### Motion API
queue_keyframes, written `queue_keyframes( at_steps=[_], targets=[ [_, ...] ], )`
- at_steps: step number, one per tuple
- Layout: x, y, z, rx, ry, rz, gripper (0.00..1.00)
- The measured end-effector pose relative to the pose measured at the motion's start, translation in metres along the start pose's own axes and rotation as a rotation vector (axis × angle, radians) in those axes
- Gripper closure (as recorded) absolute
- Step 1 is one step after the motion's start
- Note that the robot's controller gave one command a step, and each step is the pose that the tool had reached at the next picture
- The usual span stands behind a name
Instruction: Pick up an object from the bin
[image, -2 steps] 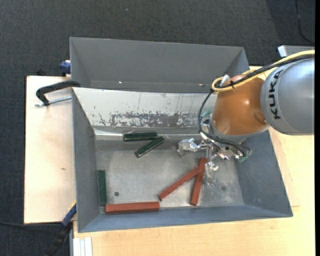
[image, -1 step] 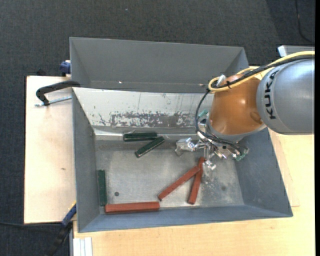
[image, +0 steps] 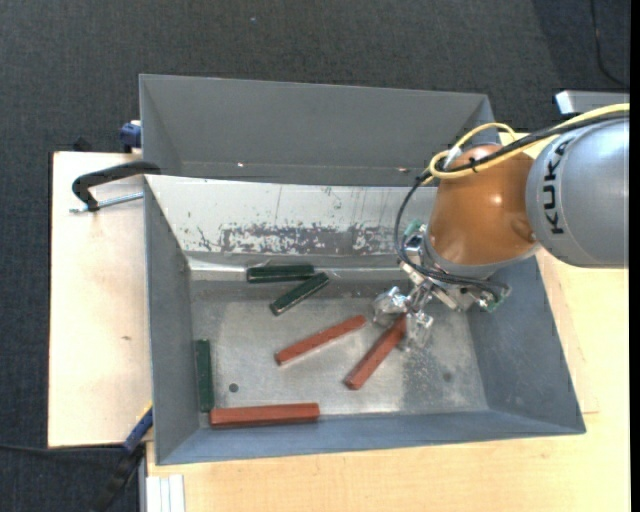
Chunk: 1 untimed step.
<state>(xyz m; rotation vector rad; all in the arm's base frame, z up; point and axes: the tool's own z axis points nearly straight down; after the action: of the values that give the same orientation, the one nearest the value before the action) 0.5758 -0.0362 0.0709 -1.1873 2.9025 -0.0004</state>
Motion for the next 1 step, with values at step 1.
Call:
queue_keyframes(
  at_steps=[1],
  targets=[
    [0.0, 0.0, 0.0, 0.0, 0.0, 0.0, 1.0]
  ],
)
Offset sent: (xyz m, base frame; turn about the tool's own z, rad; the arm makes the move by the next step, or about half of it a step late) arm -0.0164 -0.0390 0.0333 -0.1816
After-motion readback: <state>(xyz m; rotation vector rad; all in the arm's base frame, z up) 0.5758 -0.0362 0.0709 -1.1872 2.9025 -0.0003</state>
